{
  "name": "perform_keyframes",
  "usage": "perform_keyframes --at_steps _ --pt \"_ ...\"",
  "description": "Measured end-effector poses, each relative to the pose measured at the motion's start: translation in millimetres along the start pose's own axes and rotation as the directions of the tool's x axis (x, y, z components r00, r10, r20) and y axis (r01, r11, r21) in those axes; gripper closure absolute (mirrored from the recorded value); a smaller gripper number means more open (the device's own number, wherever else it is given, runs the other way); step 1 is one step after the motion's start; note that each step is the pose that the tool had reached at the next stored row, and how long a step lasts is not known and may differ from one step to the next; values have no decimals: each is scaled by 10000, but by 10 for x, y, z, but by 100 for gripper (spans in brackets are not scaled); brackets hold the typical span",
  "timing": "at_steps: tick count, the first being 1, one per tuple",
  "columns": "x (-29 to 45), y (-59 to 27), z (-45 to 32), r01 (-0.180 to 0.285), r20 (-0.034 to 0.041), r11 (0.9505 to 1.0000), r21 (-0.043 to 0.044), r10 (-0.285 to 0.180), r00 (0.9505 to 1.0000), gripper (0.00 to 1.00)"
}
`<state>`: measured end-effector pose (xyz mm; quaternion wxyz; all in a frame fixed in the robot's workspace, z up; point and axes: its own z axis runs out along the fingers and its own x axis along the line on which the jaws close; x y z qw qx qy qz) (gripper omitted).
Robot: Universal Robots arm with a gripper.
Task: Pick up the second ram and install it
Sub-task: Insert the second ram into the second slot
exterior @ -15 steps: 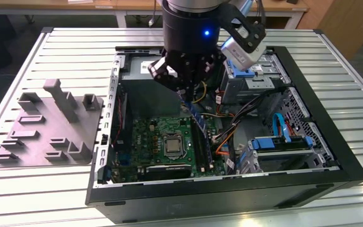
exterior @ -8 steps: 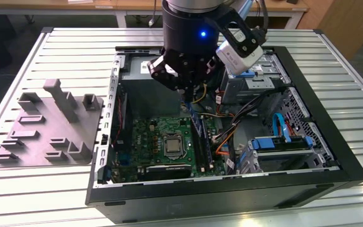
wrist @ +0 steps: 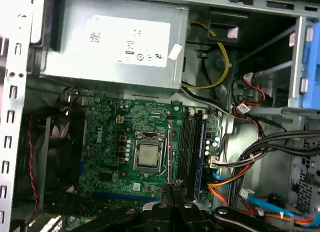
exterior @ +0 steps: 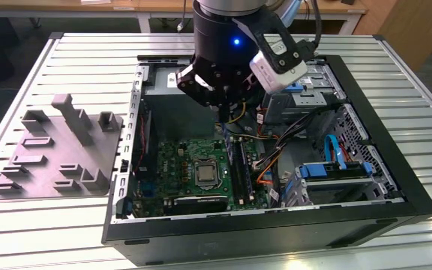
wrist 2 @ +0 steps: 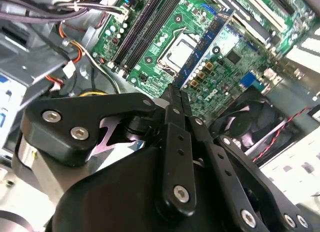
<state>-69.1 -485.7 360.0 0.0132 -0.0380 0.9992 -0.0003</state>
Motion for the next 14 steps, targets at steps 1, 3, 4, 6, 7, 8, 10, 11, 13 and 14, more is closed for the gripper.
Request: perform_keyframes --at_steps 1,3,4,6,7,8,10,11,13,14 --pt "0 0 1 -191 0 9998 5 191 9998 89" --pt "0 0 3 -471 -1 9989 11 471 9989 89" --pt "1 0 4 -535 4 9986 -5 535 9986 89" --pt "1 0 10 -605 39 9981 -108 606 9982 89" --pt "1 0 12 -625 61 9979 -169 626 9980 89" --pt "1 0 14 -639 81 9977 -220 641 9979 89" --pt "1 -2 25 -681 102 9973 -288 684 9976 89" --pt "1 -5 33 -706 106 9970 -308 709 9974 89" --pt "2 -17 57 -748 108 9966 -335 752 9971 89" --pt "5 -44 112 -789 108 9961 -387 794 9968 89"
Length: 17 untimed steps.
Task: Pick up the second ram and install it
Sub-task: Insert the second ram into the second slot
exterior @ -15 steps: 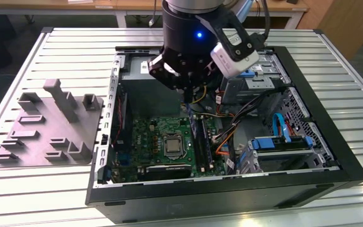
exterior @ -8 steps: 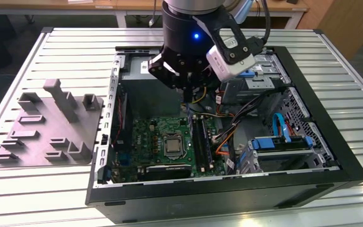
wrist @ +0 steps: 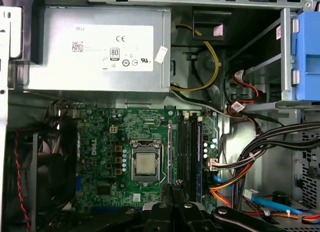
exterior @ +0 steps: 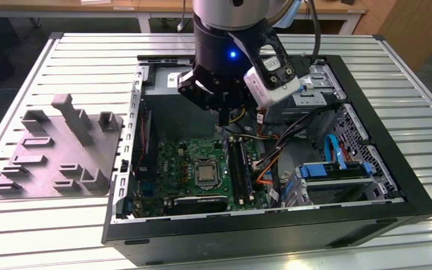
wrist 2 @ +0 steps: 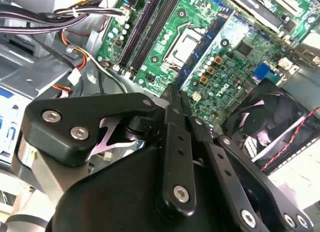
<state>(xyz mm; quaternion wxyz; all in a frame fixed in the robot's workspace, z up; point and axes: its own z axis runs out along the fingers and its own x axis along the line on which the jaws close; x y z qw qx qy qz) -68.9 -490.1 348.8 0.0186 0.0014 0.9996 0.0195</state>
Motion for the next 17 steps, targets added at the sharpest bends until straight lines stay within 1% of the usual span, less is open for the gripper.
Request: perform_keyframes --at_steps 4,17 --pt "-17 -15 52 -1 0 10000 -26 1 10000 89" --pt "-91 -18 149 -1 0 10000 -35 1 10000 89"
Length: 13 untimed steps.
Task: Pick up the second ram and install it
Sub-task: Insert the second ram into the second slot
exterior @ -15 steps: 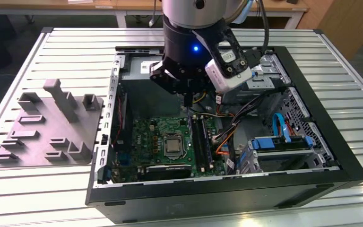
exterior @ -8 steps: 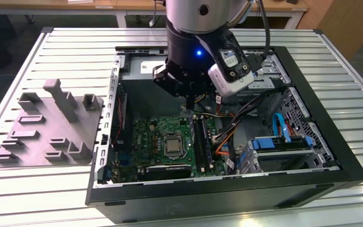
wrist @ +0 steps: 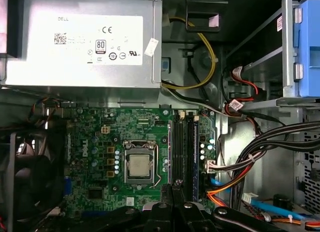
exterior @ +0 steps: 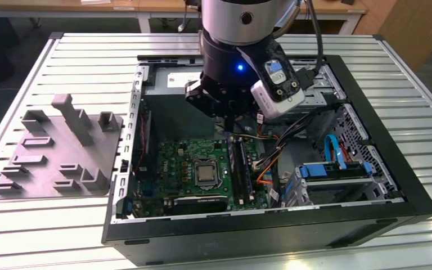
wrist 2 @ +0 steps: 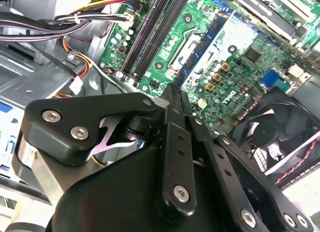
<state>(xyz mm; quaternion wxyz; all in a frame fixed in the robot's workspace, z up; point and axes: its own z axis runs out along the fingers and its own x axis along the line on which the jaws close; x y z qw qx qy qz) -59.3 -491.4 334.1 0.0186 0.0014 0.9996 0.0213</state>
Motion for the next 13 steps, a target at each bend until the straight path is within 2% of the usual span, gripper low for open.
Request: perform_keyframes --at_steps 13 --pt "-48 -4 96 0 0 10000 0 0 10000 89"
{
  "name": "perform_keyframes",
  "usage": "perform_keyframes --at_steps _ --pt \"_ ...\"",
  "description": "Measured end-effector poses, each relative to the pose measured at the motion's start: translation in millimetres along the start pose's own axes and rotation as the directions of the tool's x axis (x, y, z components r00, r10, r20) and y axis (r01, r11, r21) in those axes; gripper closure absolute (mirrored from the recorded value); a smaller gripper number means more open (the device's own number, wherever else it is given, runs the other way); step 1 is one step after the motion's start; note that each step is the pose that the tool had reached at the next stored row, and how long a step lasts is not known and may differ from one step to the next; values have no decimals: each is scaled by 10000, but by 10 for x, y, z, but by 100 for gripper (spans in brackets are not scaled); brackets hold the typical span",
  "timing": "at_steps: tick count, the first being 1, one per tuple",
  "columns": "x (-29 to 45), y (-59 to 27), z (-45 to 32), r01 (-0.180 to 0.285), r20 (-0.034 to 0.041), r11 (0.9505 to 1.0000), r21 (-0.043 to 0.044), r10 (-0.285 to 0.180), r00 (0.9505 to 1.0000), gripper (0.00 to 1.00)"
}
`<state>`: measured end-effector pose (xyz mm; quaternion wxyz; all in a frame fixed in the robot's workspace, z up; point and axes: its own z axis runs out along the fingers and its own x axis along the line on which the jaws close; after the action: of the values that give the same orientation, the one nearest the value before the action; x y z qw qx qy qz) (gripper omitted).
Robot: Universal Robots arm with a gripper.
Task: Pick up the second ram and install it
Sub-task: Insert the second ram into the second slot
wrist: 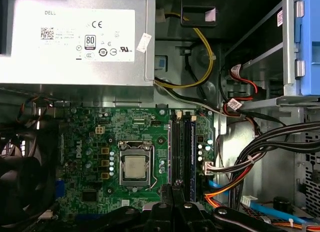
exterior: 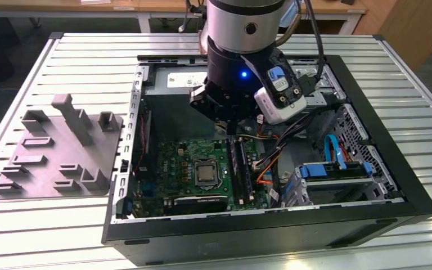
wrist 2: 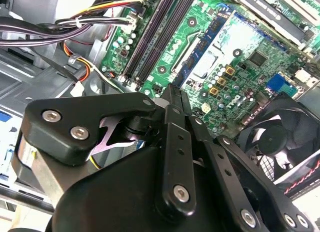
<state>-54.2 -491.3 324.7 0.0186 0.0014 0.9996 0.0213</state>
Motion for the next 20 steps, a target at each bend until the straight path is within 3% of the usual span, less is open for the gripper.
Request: perform_keyframes --at_steps 8,20 --pt "-26 -2 52 -1 1 10000 -2 1 10000 89" --pt "-65 -11 254 0 0 10000 -1 0 10000 89"
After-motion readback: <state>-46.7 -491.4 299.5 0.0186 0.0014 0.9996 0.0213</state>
